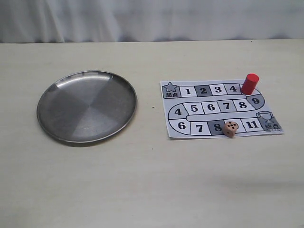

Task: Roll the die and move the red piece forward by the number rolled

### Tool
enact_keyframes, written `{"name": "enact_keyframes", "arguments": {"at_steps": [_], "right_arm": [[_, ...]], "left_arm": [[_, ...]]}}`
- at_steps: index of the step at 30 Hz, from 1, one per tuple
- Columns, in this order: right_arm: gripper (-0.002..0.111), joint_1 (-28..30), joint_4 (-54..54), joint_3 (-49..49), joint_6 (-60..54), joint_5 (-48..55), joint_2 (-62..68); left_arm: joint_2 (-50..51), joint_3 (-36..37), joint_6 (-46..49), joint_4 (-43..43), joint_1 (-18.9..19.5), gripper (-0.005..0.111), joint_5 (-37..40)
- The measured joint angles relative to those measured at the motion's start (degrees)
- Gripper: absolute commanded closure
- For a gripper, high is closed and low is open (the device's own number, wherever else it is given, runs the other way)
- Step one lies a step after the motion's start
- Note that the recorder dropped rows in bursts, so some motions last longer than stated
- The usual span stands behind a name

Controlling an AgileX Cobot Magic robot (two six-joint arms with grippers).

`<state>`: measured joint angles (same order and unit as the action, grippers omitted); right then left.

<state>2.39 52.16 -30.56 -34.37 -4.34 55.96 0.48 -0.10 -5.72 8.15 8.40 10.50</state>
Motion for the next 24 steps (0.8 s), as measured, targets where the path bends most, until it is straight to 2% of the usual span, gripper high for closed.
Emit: {"name": "enact_keyframes", "arguments": {"at_steps": [6, 16, 18, 22, 24], "right_arm": [[0.104, 0.0, 0.3, 7.9, 0.6, -0.5, -5.8], [0.104, 0.0, -5.8, 20.0, 2.1, 1.3, -13.8], [0.104, 0.0, -13.2, 22.0, 9.1, 1.4, -15.4], [0.104, 0.0, -35.5, 26.4, 30.6, -2.0, -19.4], [0.104, 0.0, -42.4, 28.7, 34.4, -4.1, -21.7]], "left_arm": [[0.0, 0.0, 0.0, 0.0, 0.0, 0.107, 0.0], [0.0, 0.0, 0.0, 0.0, 0.0, 0.107, 0.0], [0.0, 0.0, 0.0, 0.0, 0.0, 0.107, 0.0], [0.0, 0.0, 0.0, 0.0, 0.0, 0.107, 0.0], [0.0, 0.0, 0.0, 0.0, 0.0, 0.107, 0.0]]}}
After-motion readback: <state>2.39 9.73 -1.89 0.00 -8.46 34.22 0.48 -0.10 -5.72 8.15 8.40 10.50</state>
